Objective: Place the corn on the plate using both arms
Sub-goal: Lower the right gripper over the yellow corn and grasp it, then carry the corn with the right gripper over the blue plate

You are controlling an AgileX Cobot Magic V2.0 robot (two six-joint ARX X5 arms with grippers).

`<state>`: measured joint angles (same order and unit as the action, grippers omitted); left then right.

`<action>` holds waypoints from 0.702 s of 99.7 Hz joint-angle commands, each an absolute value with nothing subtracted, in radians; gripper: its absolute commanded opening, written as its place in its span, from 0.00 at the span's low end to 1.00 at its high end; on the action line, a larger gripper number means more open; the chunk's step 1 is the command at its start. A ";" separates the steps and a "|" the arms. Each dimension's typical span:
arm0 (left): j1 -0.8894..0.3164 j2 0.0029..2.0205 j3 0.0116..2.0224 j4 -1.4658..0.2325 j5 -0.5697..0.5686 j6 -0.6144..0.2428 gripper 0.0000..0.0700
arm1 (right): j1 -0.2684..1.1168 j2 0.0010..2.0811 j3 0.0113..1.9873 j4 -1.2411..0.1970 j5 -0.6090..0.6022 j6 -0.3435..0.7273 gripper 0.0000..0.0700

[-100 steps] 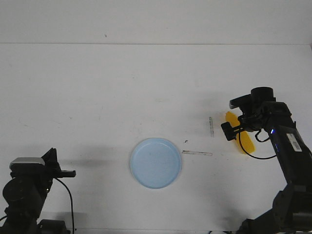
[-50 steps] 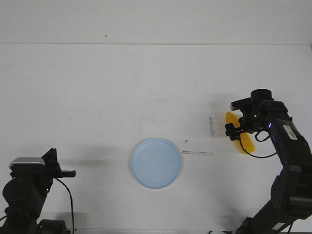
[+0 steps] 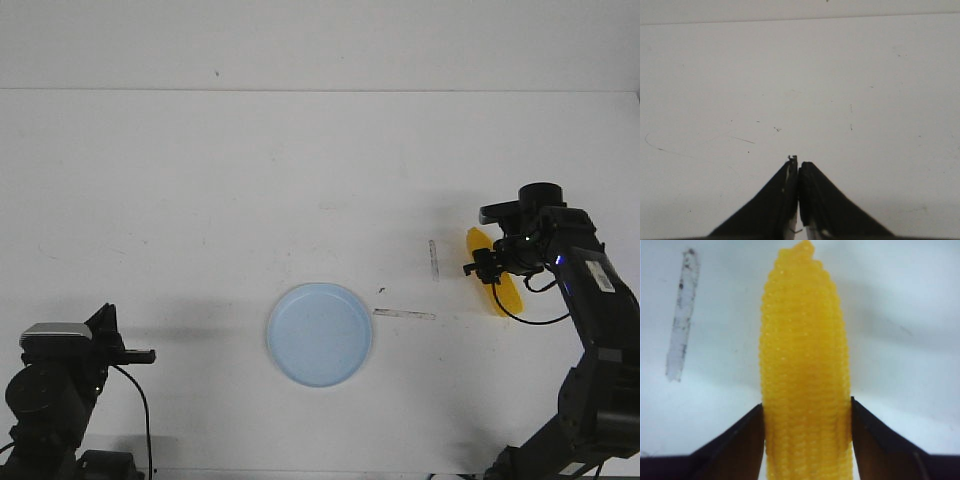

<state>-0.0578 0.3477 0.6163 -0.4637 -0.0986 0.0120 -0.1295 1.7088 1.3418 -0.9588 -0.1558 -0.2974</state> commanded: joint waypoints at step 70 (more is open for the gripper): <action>-0.143 0.359 0.628 -0.468 -0.113 0.056 0.00 | 0.250 1.246 1.356 -0.996 -0.157 0.084 0.19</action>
<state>-0.1356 0.3534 0.6163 -0.4797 -0.1017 0.0284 0.1852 1.2320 1.3399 -1.0119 -0.1566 0.0196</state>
